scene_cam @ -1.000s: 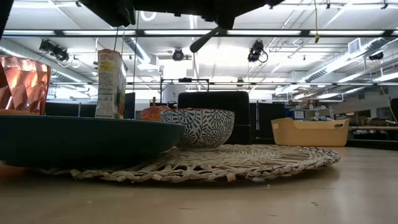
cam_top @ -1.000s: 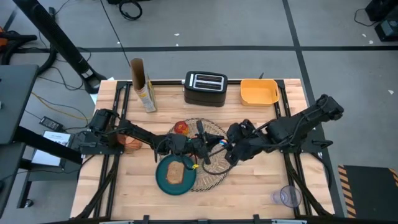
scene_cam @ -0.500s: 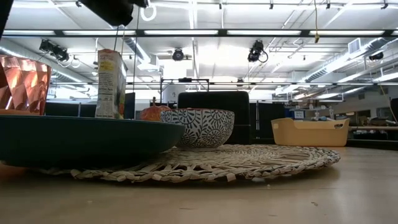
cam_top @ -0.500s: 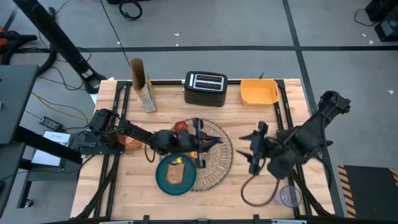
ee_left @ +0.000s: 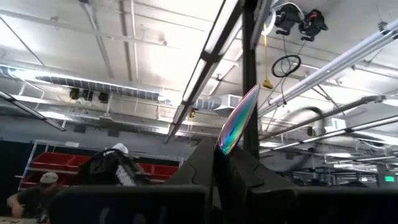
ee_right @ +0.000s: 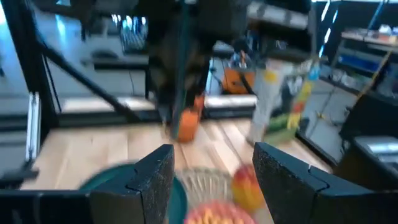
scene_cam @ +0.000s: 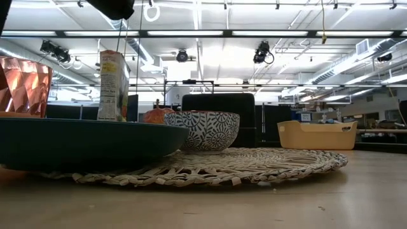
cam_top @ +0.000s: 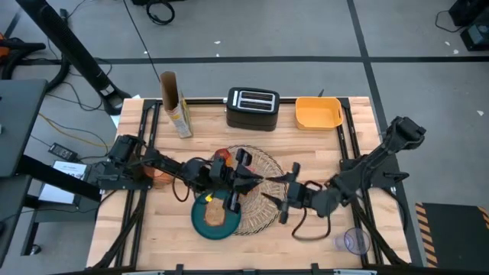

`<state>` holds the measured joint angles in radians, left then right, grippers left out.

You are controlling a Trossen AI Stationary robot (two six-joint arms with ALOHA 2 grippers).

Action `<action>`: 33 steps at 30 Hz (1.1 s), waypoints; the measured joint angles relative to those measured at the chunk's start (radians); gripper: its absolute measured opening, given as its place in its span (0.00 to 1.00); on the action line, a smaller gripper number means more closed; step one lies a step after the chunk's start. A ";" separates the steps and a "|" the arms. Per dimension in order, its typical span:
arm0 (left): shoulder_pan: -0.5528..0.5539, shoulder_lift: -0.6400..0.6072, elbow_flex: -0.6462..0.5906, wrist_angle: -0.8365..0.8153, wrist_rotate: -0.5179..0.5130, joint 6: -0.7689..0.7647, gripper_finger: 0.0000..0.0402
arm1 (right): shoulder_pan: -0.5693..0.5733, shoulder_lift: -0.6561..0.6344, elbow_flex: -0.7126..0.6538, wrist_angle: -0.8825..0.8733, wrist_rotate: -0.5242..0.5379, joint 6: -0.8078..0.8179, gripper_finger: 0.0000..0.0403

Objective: Arrange a breakfast setting
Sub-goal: Put the purple spoon on the brown placemat to the right of the red patterned bowl

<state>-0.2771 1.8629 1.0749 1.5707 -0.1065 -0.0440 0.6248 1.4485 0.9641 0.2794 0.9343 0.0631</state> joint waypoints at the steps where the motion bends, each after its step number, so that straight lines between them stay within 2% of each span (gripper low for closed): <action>1: -0.005 0.000 0.000 0.000 0.001 0.004 0.05 | -0.019 0.006 -0.001 0.048 -0.021 -0.028 0.56; 3: -0.013 0.000 0.000 -0.001 0.001 0.010 0.05 | -0.054 0.015 -0.001 0.102 -0.085 -0.056 0.56; 8: -0.019 0.000 0.000 0.001 0.009 0.028 0.05 | -0.128 0.039 -0.001 0.171 -0.328 -0.029 0.55; 15: -0.018 0.000 0.000 0.000 0.018 0.050 0.05 | -0.162 0.050 -0.001 0.187 -0.447 -0.021 0.47; 21: -0.007 0.000 0.000 -0.001 -0.001 0.063 0.05 | -0.129 0.051 -0.001 0.155 -0.455 -0.073 0.45; 24: -0.011 0.000 0.000 0.000 0.010 0.063 0.05 | -0.121 0.051 -0.001 0.168 -0.500 -0.104 0.45; 25: -0.012 0.000 0.000 0.000 0.016 0.063 0.05 | -0.121 0.051 -0.001 0.176 -0.484 -0.113 0.45; 28: -0.009 0.000 0.000 0.000 0.020 0.070 0.05 | -0.124 0.051 -0.001 0.176 -0.339 -0.095 0.44; 30: -0.007 0.000 0.000 0.000 0.033 0.070 0.05 | -0.132 0.051 -0.001 0.177 -0.312 -0.110 0.44; 31: -0.008 0.000 0.000 0.000 0.045 0.075 0.05 | -0.135 0.051 -0.001 0.179 -0.330 -0.122 0.44; 33: -0.008 0.000 0.000 0.000 0.094 0.090 0.05 | -0.147 0.051 0.000 0.183 -0.434 -0.139 0.44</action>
<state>-0.2853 1.8633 1.0752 1.5706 -0.0125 0.0464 0.4780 1.4998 0.9638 0.4626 0.5002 -0.0757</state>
